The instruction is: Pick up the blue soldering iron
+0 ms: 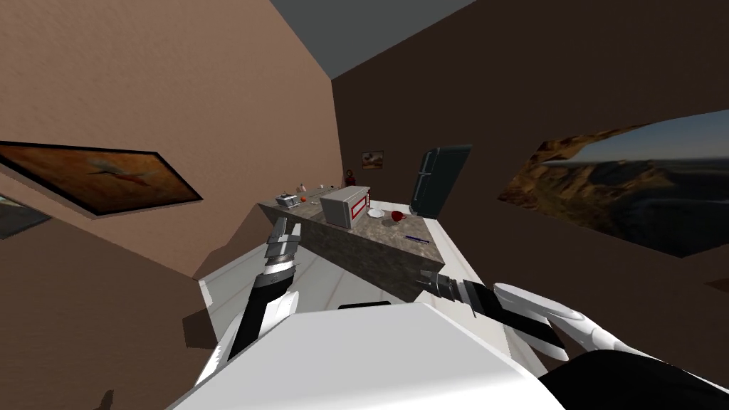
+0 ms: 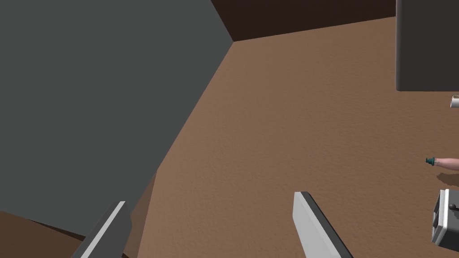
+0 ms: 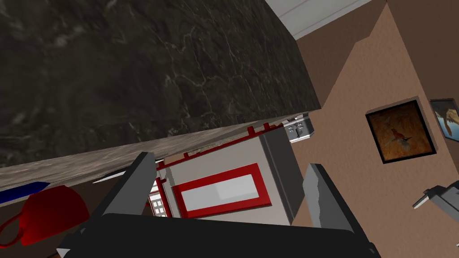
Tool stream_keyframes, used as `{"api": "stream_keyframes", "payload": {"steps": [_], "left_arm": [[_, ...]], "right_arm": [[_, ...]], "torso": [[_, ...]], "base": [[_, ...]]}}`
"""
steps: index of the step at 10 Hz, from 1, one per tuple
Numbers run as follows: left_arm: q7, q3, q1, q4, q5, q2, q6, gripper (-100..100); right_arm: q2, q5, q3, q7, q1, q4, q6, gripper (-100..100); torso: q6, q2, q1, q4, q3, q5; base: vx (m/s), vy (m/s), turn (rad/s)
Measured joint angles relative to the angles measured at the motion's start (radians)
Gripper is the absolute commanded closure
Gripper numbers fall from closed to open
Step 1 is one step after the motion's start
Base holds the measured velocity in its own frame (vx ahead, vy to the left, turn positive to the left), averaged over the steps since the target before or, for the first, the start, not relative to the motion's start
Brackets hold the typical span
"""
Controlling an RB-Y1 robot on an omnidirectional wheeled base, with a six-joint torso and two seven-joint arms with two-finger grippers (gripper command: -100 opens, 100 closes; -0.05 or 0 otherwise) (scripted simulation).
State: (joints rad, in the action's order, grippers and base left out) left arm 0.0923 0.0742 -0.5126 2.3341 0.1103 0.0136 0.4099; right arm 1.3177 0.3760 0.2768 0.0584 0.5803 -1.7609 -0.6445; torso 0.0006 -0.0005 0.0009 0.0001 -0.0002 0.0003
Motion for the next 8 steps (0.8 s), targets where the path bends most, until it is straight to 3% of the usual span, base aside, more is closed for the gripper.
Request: {"api": "stream_keyframes", "payload": {"steps": [3, 8], "left_arm": [[0.0, 0.0, 0.0, 0.0, 0.0, 0.0, 0.0, 0], [0.0, 0.0, 0.0, 0.0, 0.0, 0.0, 0.0, 0]], "right_arm": [[0.073, 0.026, 0.041, -0.004, -0.017, 0.07, -0.009, -100], [0.225, 0.039, 0.059, 0.002, 0.029, 0.106, 0.008, -100]], "torso": [[-0.001, -0.001, 0.001, 0.0, -0.001, 0.0], [0.0, -0.002, 0.0, 0.0, -0.001, 0.0]], "base": [[0.025, 0.028, 0.147], [0.032, 0.021, 0.148]]}}
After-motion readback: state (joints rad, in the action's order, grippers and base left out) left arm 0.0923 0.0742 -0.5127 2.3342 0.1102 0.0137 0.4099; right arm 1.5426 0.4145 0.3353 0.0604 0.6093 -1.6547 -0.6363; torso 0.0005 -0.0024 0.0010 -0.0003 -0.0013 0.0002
